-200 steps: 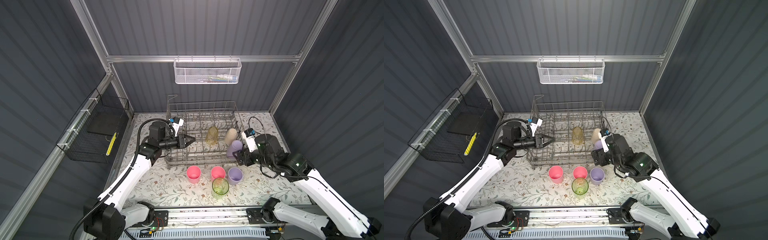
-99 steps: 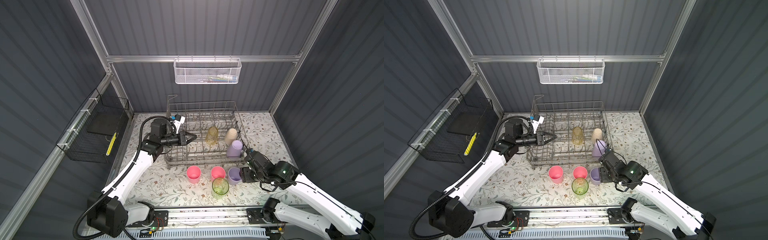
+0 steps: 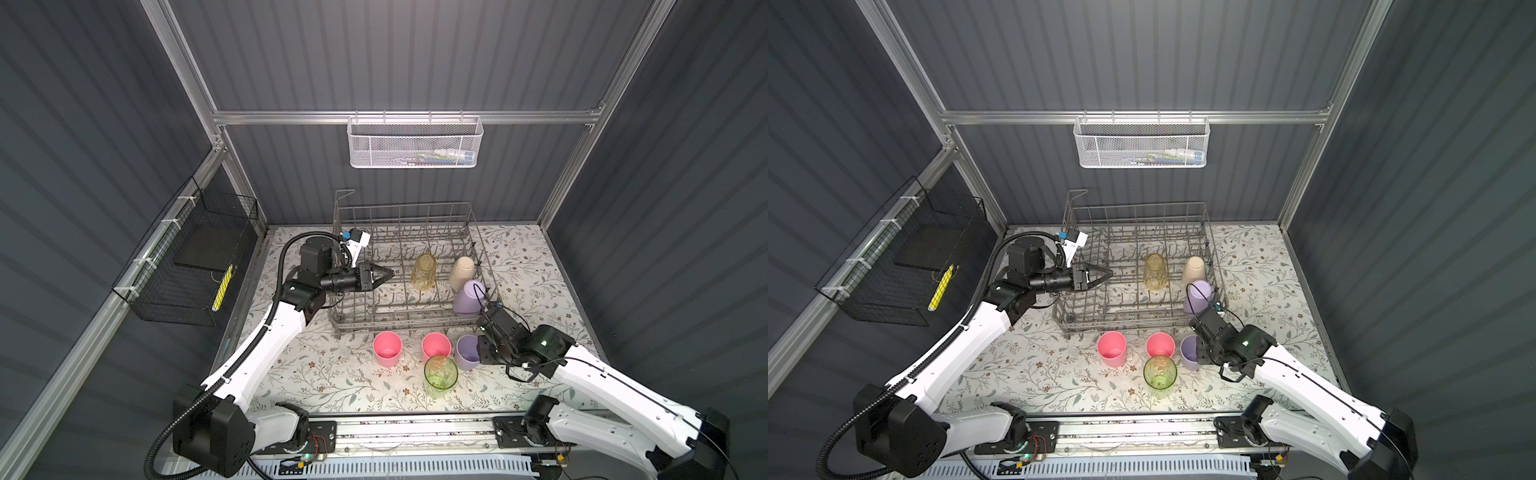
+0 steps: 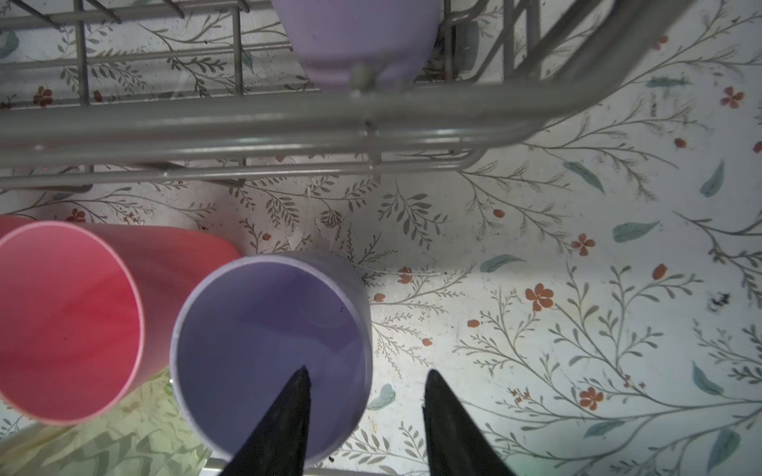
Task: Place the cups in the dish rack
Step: 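Move the right gripper down over the lavender cup on the table, then grip the lavender cup rim with the right gripper and lift it over the rack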
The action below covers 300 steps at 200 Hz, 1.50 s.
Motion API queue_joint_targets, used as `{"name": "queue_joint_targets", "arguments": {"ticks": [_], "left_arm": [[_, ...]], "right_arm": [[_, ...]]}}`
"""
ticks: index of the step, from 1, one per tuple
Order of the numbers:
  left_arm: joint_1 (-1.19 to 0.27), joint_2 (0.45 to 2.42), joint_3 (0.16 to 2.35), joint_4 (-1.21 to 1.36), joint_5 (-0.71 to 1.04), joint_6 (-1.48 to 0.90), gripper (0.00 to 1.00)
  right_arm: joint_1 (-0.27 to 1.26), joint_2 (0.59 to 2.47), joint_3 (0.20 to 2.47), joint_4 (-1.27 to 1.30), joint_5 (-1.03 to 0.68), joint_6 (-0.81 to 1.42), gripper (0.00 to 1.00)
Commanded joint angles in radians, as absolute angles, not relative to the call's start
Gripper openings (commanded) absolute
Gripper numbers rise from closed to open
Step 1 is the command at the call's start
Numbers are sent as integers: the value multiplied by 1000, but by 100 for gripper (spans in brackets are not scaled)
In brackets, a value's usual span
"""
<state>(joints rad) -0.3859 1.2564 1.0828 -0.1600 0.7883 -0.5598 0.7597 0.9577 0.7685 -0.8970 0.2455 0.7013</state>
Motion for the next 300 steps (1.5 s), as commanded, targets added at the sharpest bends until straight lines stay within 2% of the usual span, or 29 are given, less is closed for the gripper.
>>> {"name": "queue_joint_targets", "arguments": {"ticks": [1, 68, 99, 125, 145, 202, 247, 274, 300], "left_arm": [[-377, 1235, 1080, -166, 816, -543, 25], [-373, 1240, 1078, -156, 822, -547, 25], [-373, 1241, 1080, -153, 824, -548, 25], [-372, 1239, 1081, -155, 825, -548, 25], [-371, 1240, 1081, -155, 824, -548, 25], [-367, 1237, 1091, -163, 828, -543, 25], [-366, 1243, 1097, -140, 834, -553, 25], [-367, 1263, 1098, -77, 859, -590, 29], [-367, 1282, 1104, -4, 883, -629, 46]], "right_arm": [[756, 971, 744, -847, 268, 723, 44], [756, 956, 689, -812, 267, 775, 34], [756, 957, 674, -808, 266, 794, 26], [757, 956, 673, -813, 268, 812, 18], [756, 945, 678, -828, 270, 827, 6], [765, 846, 752, -995, 301, 869, 0], [781, 753, 957, -1237, 348, 884, 0], [781, 731, 1123, -1269, 343, 823, 0], [781, 760, 1256, -1209, 291, 721, 0]]}}
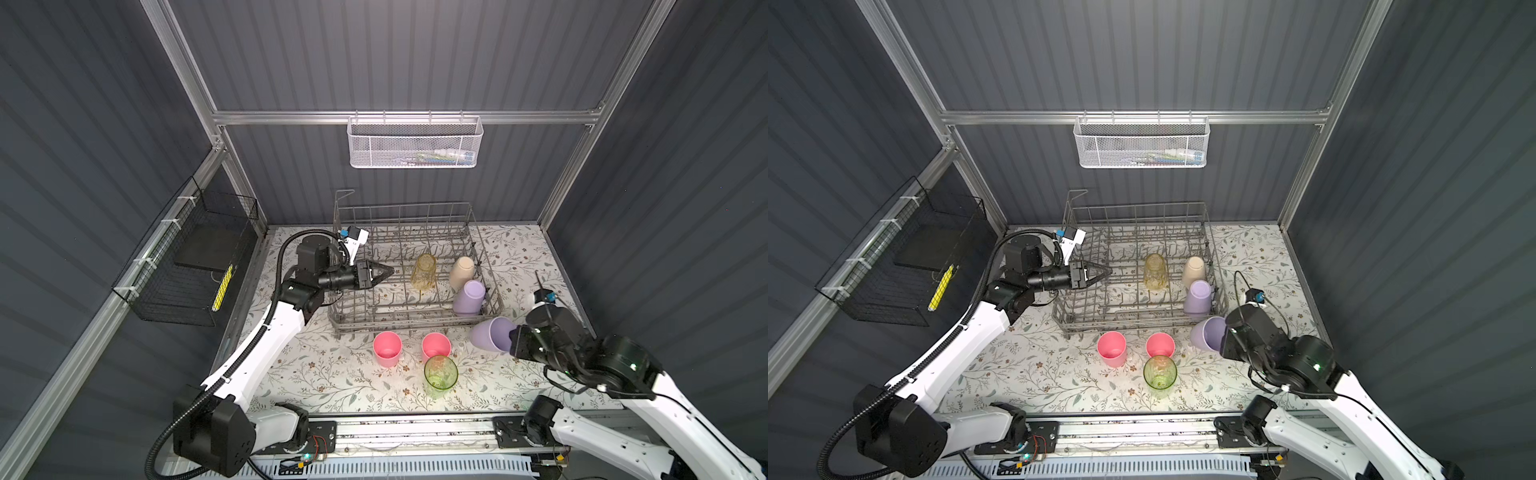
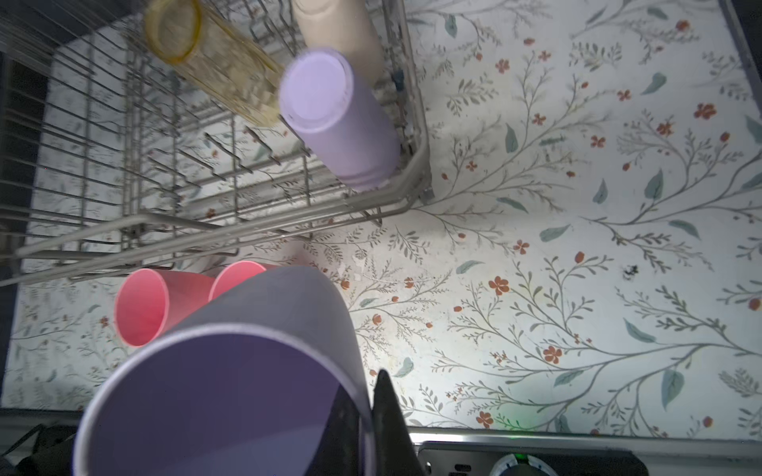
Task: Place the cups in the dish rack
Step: 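Grip the lavender cup rim with the right gripper and lift it over the rack, then carry the lavender cup toward the left gripper while the left gripper closes on its base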
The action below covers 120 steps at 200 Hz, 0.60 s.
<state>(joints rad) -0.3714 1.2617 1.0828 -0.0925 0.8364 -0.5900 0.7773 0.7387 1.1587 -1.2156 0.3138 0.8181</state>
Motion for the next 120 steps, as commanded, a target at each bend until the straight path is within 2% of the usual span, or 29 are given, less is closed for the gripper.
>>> {"name": "queue_joint_targets", "arguments": {"ticks": [1, 24, 41, 89, 120], "left_arm": [[-367, 1283, 1106, -4, 883, -632, 46], [-367, 1288, 1112, 49, 897, -651, 67], [-367, 1284, 1109, 89, 900, -658, 76], [-366, 1253, 1049, 254, 897, -699, 83], [-365, 1272, 1008, 399, 931, -756, 83]], "right_arm": [[781, 761, 1260, -1204, 289, 716, 0], [775, 790, 1318, -1069, 253, 626, 0], [741, 817, 1327, -941, 158, 584, 0], [551, 918, 1160, -446, -371, 680, 0], [498, 996, 1118, -241, -547, 755, 0]]}}
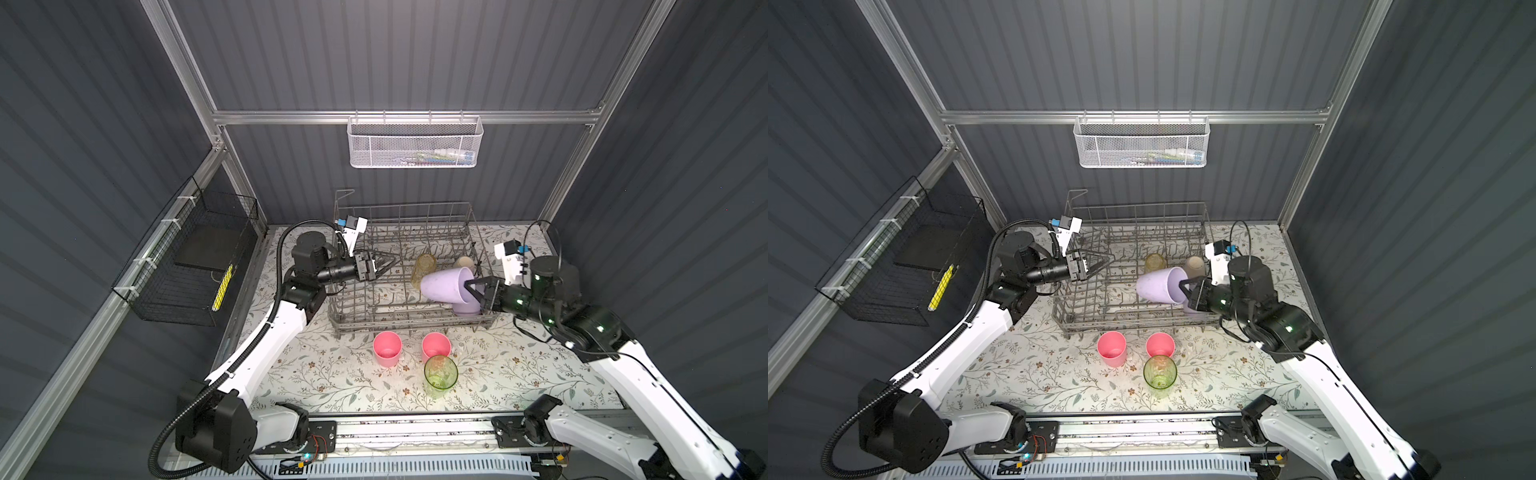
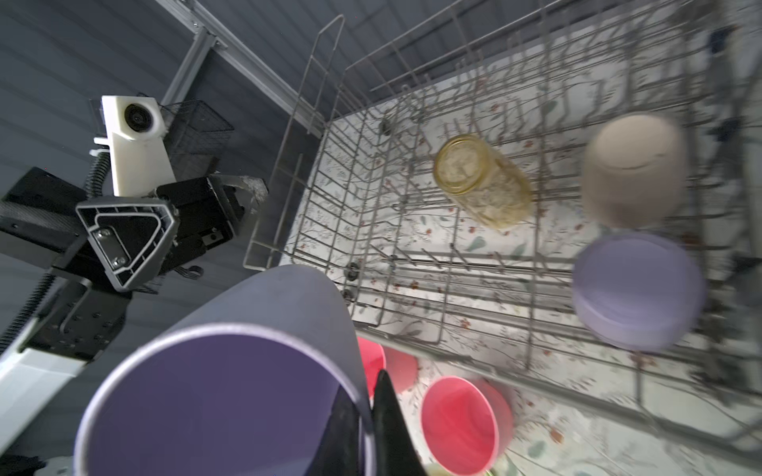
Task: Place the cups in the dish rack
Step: 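Carry the lavender cup toward the left gripper while the left gripper closes on its base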
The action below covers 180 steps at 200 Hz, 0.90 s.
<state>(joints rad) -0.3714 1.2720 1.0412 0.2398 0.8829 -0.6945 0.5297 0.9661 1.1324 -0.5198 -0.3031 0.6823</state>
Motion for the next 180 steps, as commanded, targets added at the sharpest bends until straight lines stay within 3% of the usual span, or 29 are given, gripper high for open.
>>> {"name": "queue_joint_targets", "arguments": {"ticks": [1, 76, 117, 180], "left_arm": [[-365, 1273, 1006, 407, 933, -761, 83], [-366, 1398, 896, 1088, 1042, -1120, 83], [-365, 1511, 890, 1524, 1062, -1411, 83], [-369, 1521, 912, 1530, 1074, -1411, 85]], "right_arm": [[496, 998, 1116, -235, -551, 757, 0], [423, 1089, 1062, -19, -751, 886, 0], [417, 1146, 1055, -2, -767, 884, 0], [403, 1162, 1051, 0, -767, 886, 0]]}}
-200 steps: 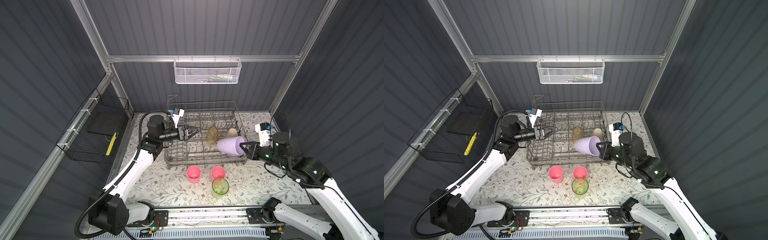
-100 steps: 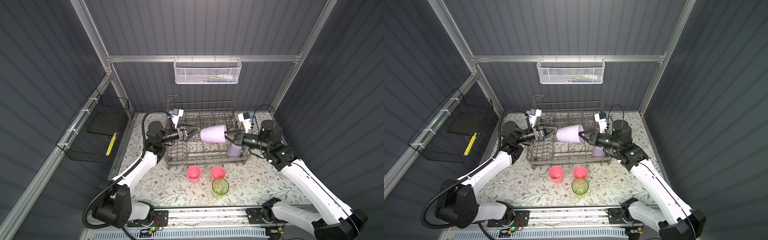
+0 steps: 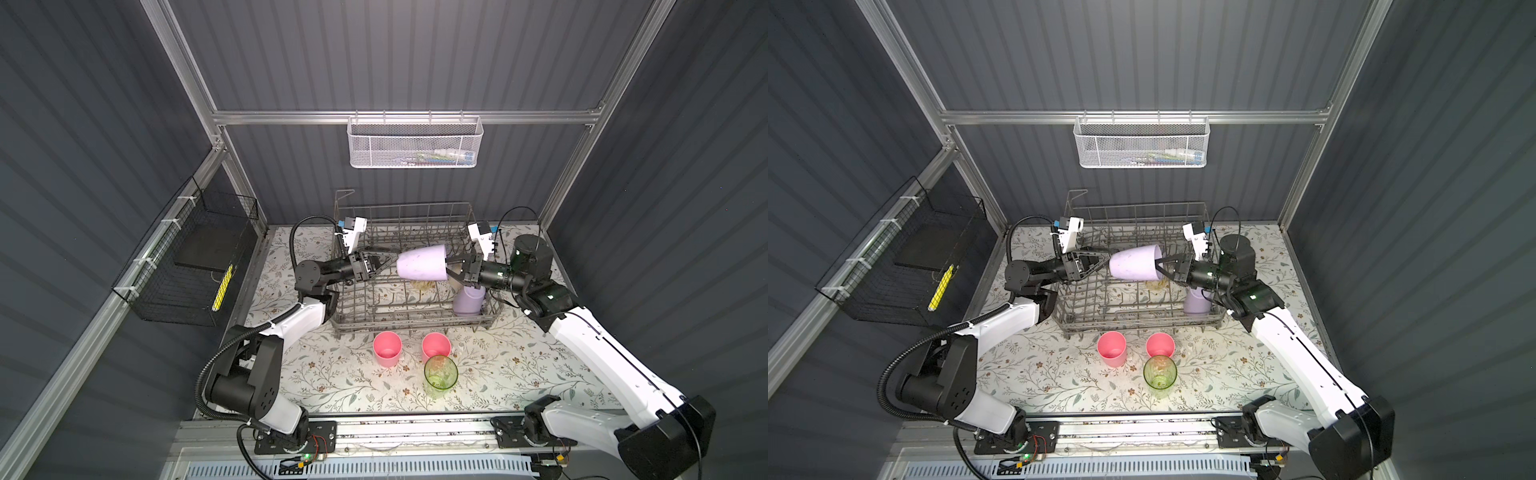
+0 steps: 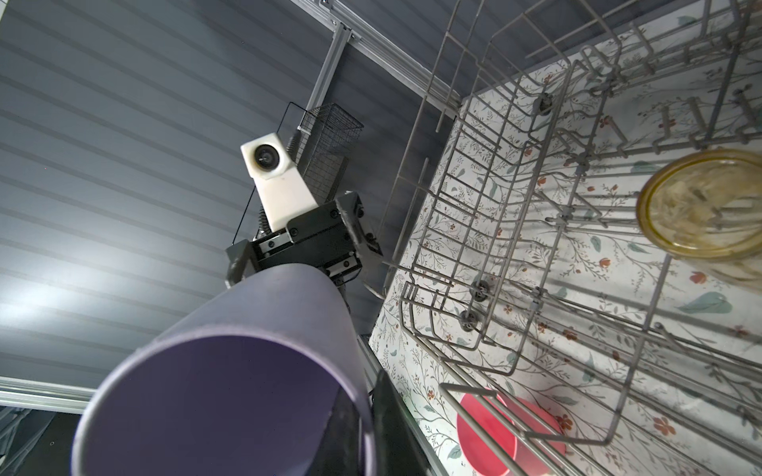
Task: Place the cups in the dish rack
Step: 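Carry the lavender cup toward the left gripper while the left gripper closes on its base, then hold the lavender cup between both grippers above the rack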
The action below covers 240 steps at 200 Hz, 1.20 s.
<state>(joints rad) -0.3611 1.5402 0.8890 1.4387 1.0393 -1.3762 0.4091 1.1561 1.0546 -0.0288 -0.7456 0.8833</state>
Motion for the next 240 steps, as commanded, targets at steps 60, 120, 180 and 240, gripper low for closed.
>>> {"name": "queue_joint_targets", "arguments": {"ticks": [60, 120, 180, 240], "left_arm": [[-377, 1542, 914, 1511, 1075, -1413, 85], [-418, 1498, 908, 1274, 1089, -1229, 86], [-433, 1470, 902, 1223, 1082, -1183, 82], [-432, 1490, 908, 1302, 1080, -1239, 81]], "right_arm": [[402, 1219, 1088, 33, -789, 897, 0], [401, 1244, 1104, 68, -791, 911, 0], [402, 1275, 1106, 101, -803, 928, 0], [403, 1277, 1085, 113, -815, 940, 0]]}}
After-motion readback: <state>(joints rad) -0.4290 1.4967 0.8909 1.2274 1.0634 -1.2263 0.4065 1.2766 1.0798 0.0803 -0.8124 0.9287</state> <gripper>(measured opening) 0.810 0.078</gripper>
